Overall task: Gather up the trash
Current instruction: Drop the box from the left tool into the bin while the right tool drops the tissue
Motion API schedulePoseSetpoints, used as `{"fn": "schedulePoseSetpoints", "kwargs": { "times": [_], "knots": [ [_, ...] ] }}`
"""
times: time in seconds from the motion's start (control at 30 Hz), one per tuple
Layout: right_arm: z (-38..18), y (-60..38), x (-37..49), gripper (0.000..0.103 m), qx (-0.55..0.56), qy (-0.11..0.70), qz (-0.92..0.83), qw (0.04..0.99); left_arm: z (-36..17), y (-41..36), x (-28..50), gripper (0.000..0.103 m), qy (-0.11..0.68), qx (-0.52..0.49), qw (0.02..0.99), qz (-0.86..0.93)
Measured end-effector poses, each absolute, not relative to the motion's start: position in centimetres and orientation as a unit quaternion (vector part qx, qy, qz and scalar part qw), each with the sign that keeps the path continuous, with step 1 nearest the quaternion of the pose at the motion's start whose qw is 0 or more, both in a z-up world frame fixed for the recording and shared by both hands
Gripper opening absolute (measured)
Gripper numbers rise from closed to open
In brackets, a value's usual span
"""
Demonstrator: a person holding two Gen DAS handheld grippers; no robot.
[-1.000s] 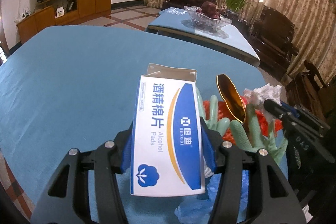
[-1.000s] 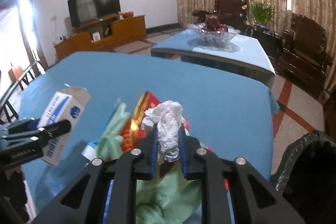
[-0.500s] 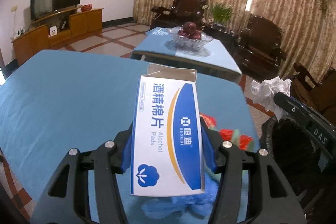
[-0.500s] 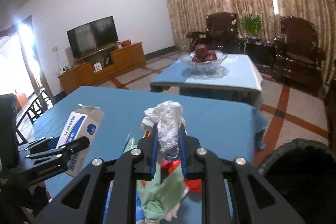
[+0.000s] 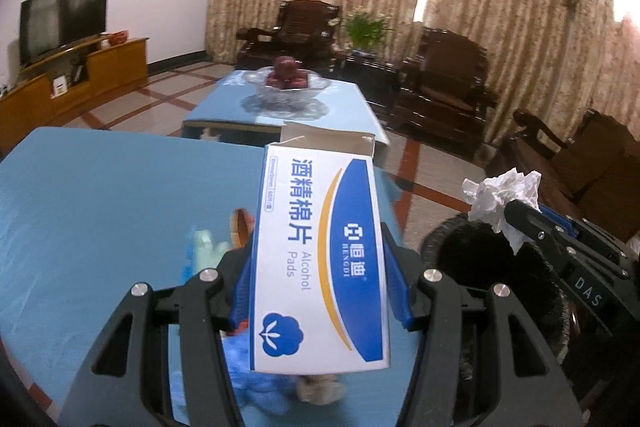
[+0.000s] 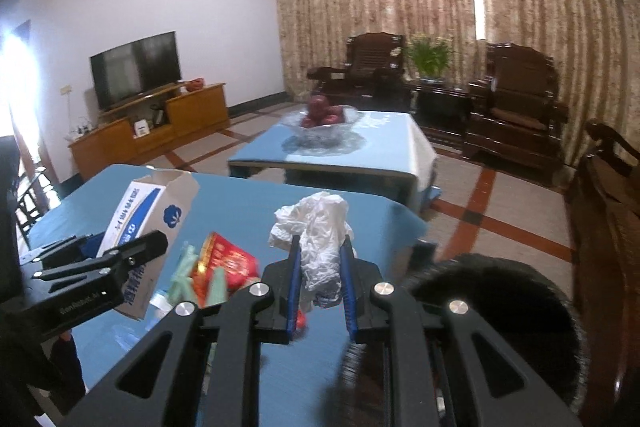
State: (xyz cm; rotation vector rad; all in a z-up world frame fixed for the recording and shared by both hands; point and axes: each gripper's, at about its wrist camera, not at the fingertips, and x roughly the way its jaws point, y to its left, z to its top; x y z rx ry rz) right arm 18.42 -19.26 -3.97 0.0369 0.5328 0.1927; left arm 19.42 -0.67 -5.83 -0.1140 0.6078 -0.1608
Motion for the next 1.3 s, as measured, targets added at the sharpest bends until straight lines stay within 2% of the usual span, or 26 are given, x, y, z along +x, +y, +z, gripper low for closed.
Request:
{"fn": "schedulePoseSetpoints", "kwargs": {
  "times": [0.8,0.83,0.87,0.9,0.93,0.97,1.03,1.07,1.1,1.13,1.3],
  "knots": [
    [-9.1,-34.9,16.1,0.019,0.034,0.312,-0.070,0.947,-10.2,-18.5,22.4,0.053,0.337,-0.024,0.908,-0.247],
    [-9.4,-35.4,16.1,0.024,0.034,0.313,-0.076,0.946,-10.4,-19.2,22.7,0.053,0.341,-0.024,0.903,-0.261],
    [-9.7,-35.9,16.1,0.036,0.032,0.315,-0.084,0.945,-10.6,-19.6,22.8,0.054,0.343,-0.023,0.901,-0.266],
    [-9.8,-36.3,16.2,0.045,0.031,0.316,-0.092,0.944,-10.6,-20.1,23.0,0.059,0.342,-0.022,0.900,-0.270],
    [-9.9,-36.7,16.1,0.058,0.029,0.313,-0.106,0.943,-10.6,-20.4,23.1,0.074,0.342,-0.023,0.899,-0.274],
    [-10.0,-37.0,15.9,0.067,0.029,0.312,-0.114,0.943,-10.5,-20.6,23.2,0.079,0.341,-0.025,0.899,-0.274],
    [-10.2,-37.8,15.6,0.076,0.036,0.310,-0.127,0.942,-10.3,-20.3,23.2,0.081,0.334,-0.026,0.902,-0.273],
    [-10.2,-38.1,15.4,0.088,0.040,0.307,-0.133,0.942,-10.2,-20.0,23.1,0.081,0.333,-0.022,0.903,-0.271],
    [-10.2,-38.2,15.1,0.094,0.041,0.302,-0.141,0.942,-10.1,-19.8,23.1,0.081,0.332,-0.020,0.904,-0.268],
    [-10.0,-38.1,14.7,0.098,0.041,0.292,-0.152,0.943,-9.9,-19.3,23.0,0.082,0.331,-0.020,0.906,-0.264],
    [-9.2,-35.7,14.5,0.098,0.022,0.282,-0.140,0.949,-9.0,-15.2,21.7,0.082,0.314,-0.010,0.921,-0.231]
  ]
}}
